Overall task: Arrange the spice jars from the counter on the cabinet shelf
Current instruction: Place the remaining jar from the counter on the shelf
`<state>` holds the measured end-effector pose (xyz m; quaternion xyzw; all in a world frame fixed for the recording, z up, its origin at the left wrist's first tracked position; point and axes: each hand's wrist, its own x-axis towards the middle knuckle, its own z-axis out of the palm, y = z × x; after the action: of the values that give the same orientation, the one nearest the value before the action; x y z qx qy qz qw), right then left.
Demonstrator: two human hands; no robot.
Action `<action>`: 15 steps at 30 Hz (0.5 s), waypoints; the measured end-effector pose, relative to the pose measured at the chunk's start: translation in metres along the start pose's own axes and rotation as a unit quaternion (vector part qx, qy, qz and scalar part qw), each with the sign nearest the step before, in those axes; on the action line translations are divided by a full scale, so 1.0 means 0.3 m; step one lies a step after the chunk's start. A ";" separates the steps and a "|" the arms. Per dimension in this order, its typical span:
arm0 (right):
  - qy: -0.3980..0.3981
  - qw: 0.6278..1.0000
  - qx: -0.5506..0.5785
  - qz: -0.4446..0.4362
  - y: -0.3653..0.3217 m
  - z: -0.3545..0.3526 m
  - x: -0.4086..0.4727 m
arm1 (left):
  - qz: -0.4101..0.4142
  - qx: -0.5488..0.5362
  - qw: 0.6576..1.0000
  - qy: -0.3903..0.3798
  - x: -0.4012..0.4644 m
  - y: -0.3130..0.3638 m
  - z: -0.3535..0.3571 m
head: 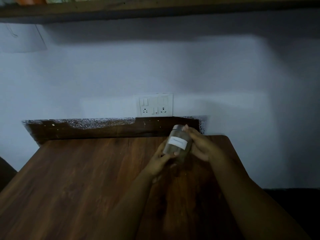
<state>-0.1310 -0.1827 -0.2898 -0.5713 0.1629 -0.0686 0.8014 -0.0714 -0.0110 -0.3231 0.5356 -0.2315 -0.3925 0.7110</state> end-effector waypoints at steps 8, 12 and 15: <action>-0.105 0.994 0.022 -0.031 -0.042 -0.043 -0.055 | 0.059 -0.041 0.997 -0.016 0.031 0.099 0.056; -0.105 0.992 -0.008 -0.072 -0.129 -0.052 -0.081 | 0.098 -0.004 0.994 -0.037 0.055 0.158 0.071; -0.130 0.986 -0.046 -0.097 -0.209 -0.058 -0.106 | 0.124 0.020 0.991 -0.037 0.056 0.216 0.098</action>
<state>-0.1620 -0.2099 -0.2302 -0.6250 0.0038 -0.0635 0.7780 -0.0634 -0.0340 -0.2542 0.5023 -0.3303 -0.3159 0.7340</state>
